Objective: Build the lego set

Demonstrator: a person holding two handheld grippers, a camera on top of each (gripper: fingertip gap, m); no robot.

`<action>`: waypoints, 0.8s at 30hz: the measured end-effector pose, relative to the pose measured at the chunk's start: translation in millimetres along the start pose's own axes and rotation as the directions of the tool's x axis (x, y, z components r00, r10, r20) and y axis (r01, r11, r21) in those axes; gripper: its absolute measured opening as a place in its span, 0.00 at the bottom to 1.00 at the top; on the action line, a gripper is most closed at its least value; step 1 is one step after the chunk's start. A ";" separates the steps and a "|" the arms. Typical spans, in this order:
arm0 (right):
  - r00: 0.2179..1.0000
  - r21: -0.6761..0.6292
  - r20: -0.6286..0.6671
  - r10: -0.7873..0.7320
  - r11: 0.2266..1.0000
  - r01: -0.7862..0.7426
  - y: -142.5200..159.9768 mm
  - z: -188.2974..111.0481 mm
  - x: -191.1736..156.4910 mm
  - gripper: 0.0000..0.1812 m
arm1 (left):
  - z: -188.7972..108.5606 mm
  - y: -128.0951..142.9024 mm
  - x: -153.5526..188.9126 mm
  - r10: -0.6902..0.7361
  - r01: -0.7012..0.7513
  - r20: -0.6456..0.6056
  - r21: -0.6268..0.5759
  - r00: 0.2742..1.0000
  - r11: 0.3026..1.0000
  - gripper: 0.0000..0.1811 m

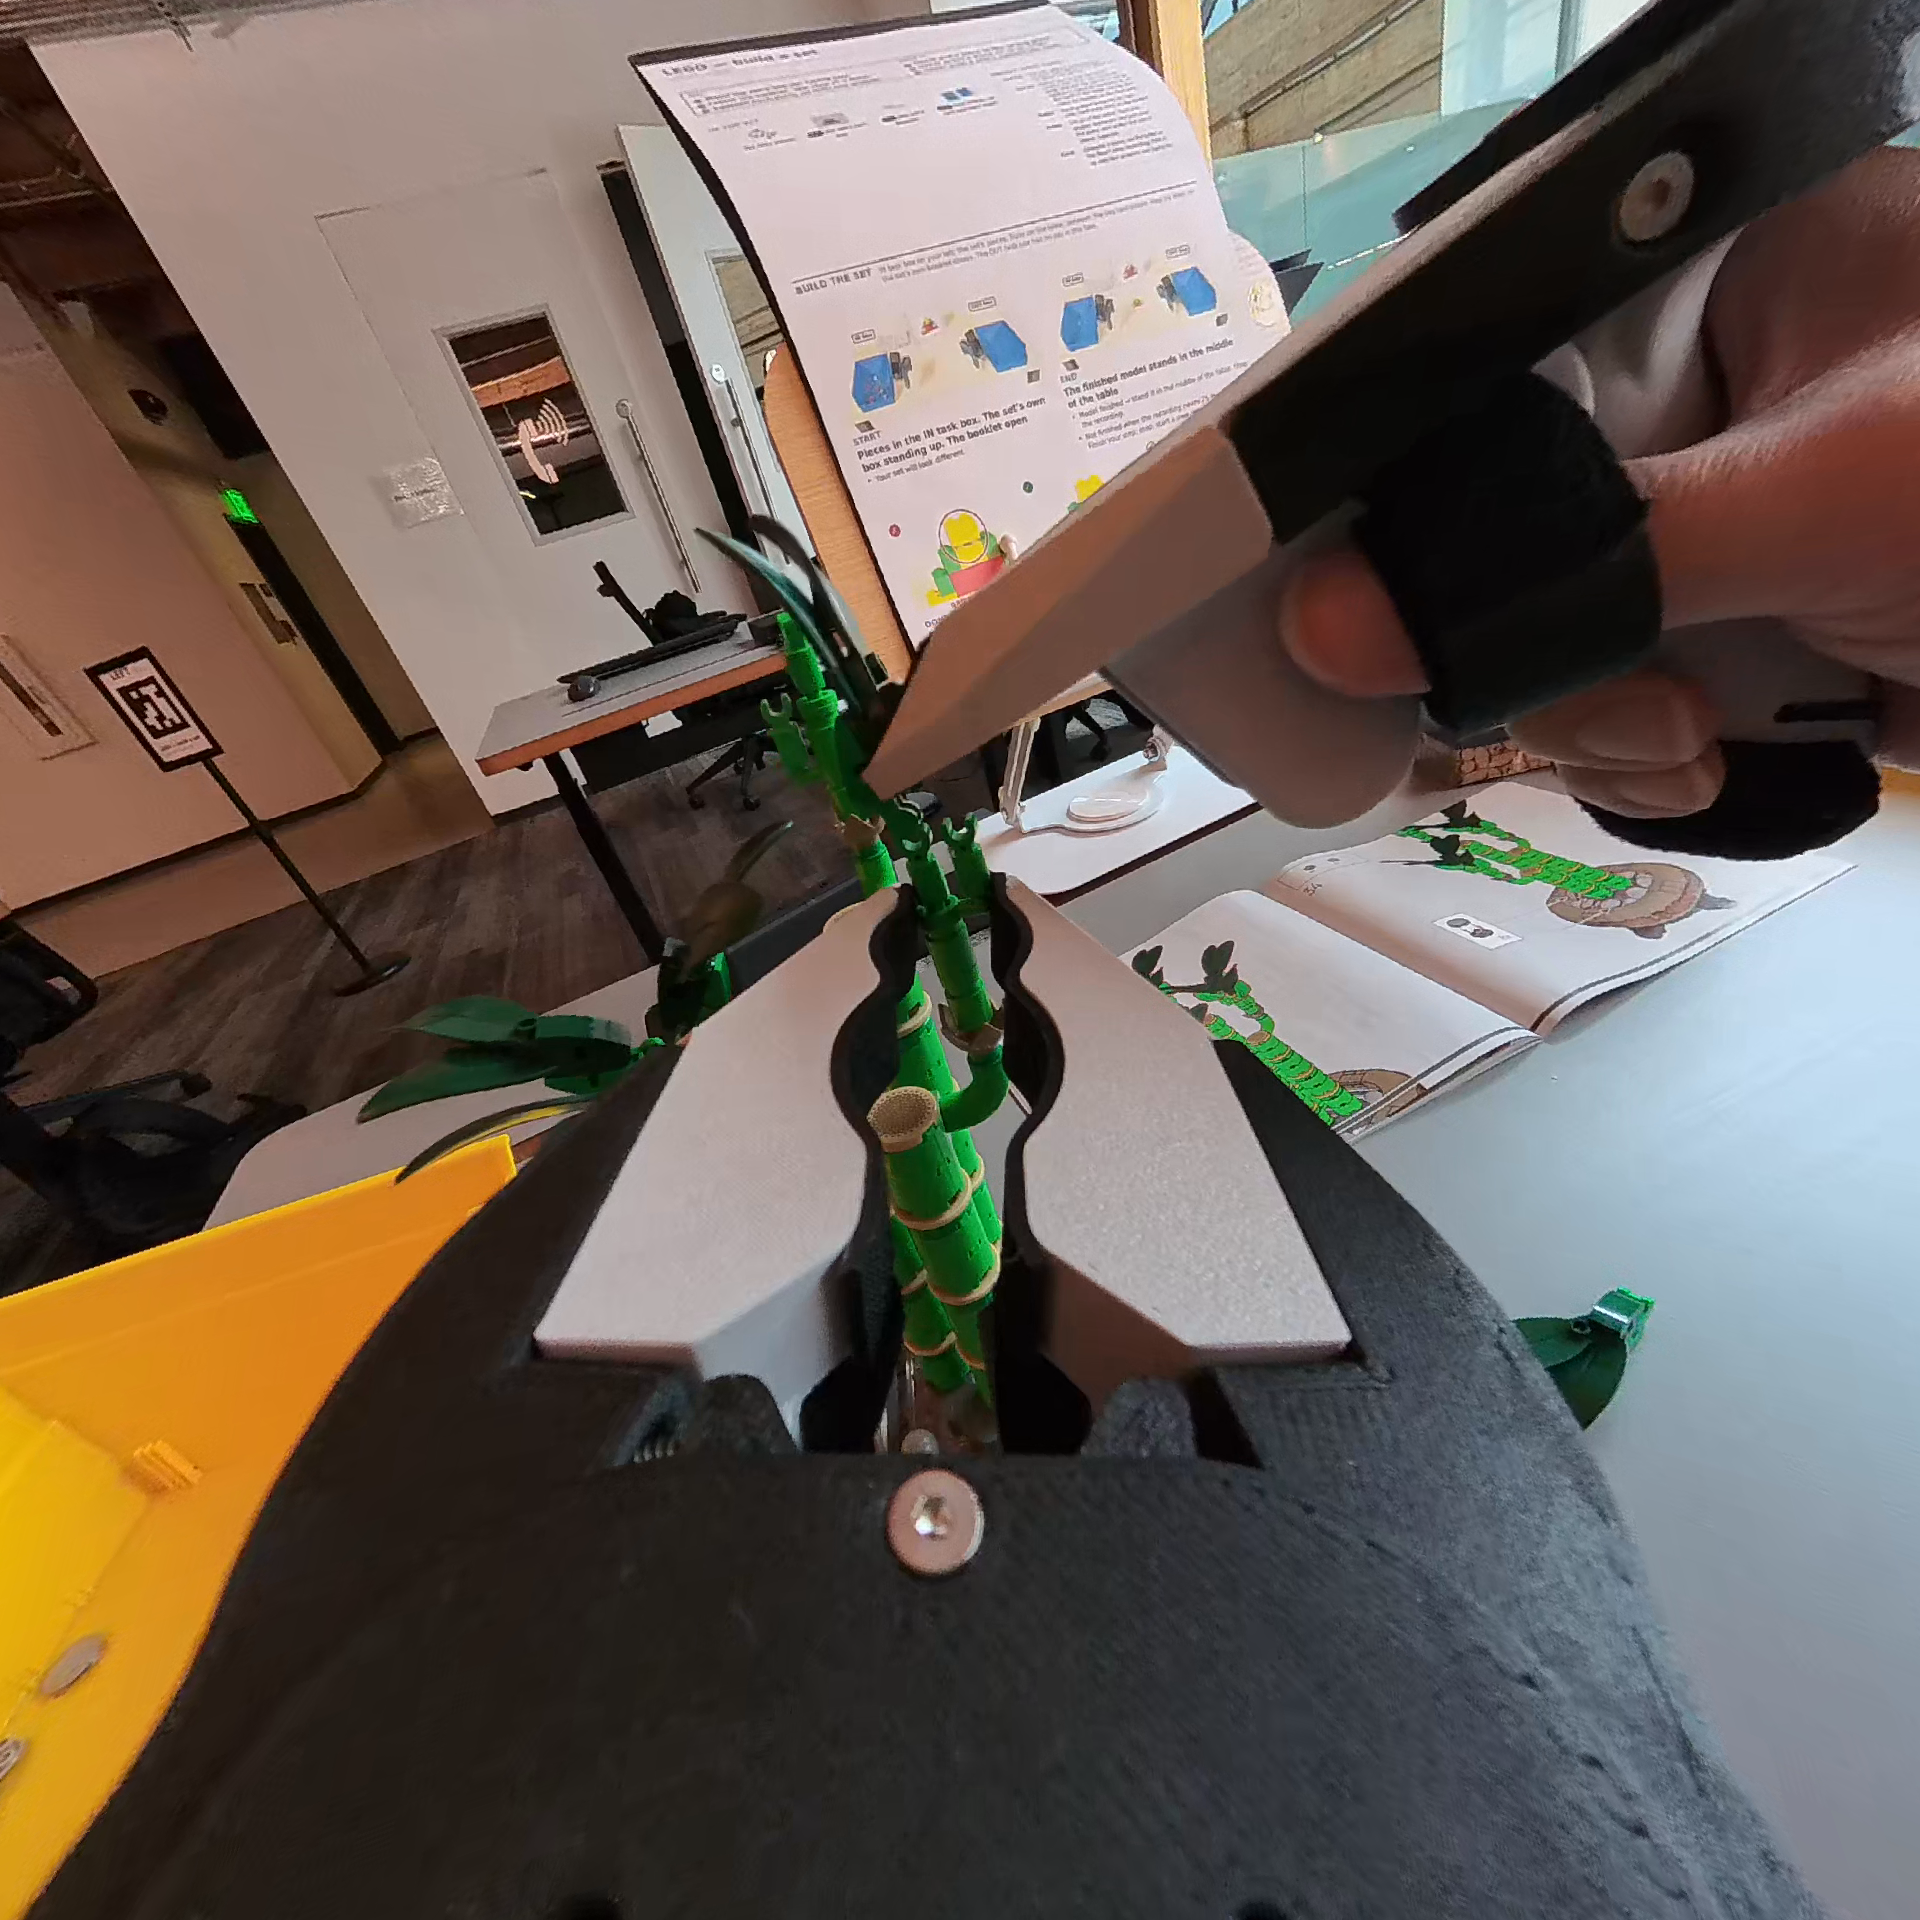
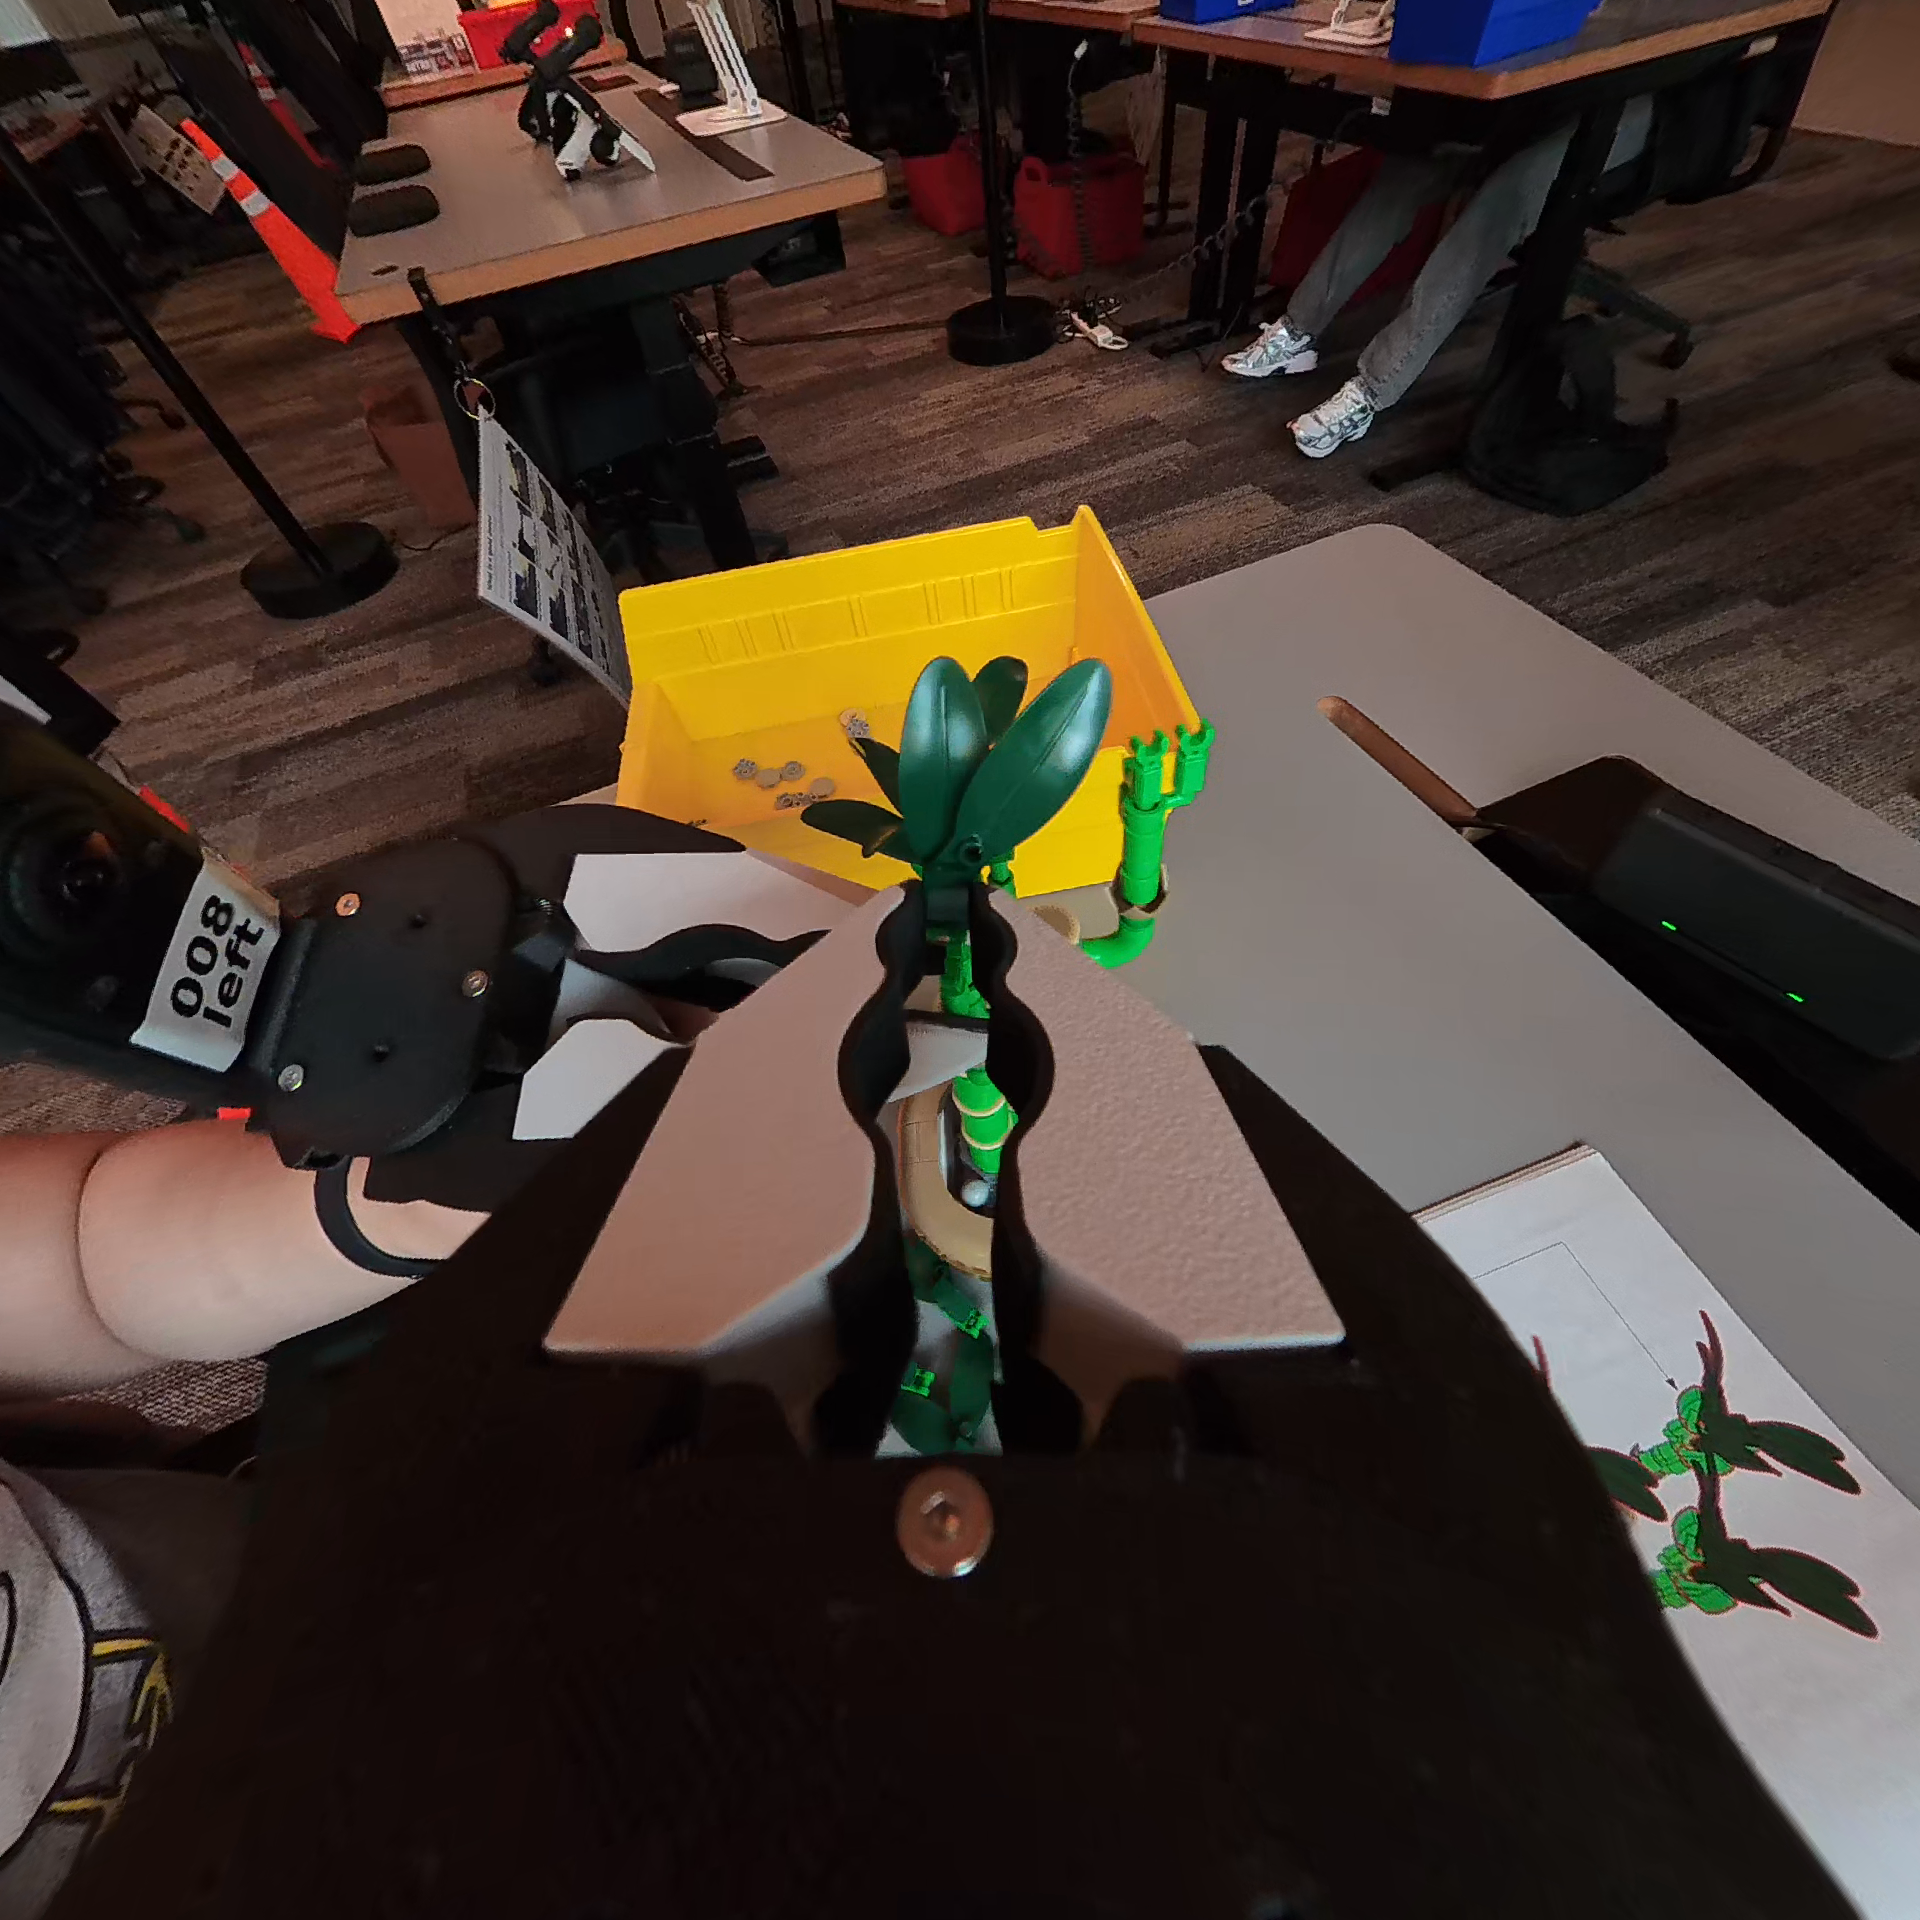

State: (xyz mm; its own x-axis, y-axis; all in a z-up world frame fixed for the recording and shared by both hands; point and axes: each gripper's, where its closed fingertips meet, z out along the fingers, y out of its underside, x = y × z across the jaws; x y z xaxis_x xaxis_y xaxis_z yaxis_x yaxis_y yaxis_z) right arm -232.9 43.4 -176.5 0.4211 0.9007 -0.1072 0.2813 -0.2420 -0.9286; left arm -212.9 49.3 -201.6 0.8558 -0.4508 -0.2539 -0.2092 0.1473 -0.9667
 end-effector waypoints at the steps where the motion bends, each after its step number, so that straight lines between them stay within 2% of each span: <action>1: 1.000 -0.002 -0.001 -0.008 1.000 0.008 0.1 -0.2 -0.1 0.04 | 0.0 0.0 0.2 -0.002 0.002 -0.002 0.001 1.000 1.000 0.06; 7: 0.999 0.013 0.007 -0.039 0.999 0.039 0.7 -0.5 -0.1 0.04 | 0.2 -0.3 0.1 -0.006 0.006 -0.005 0.005 1.000 1.000 0.06; 11: 0.997 0.067 0.013 -0.082 0.995 0.081 -0.1 0.3 -0.8 0.04 | -0.6 -0.3 -1.4 -0.014 0.014 -0.004 0.010 1.000 1.000 0.06; 15: 0.998 0.119 0.024 -0.053 0.992 0.050 -0.3 0.3 0.4 0.04 | -0.8 -0.2 -2.2 -0.007 0.007 -0.001 0.010 1.000 1.000 0.06; 24: 0.998 0.071 -0.004 -0.070 0.995 0.070 3.0 -1.5 0.1 0.04 | -0.3 -0.3 -0.4 -0.004 0.004 -0.009 0.005 1.000 1.000 0.06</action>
State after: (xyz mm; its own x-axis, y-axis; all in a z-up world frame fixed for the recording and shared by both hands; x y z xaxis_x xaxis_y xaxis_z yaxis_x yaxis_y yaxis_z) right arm -230.7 42.2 -178.7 0.4038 0.9139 -0.0409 0.2478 -0.1523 -0.9568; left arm -213.3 49.2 -201.2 0.8522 -0.4597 -0.2499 -0.2030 0.1496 -0.9677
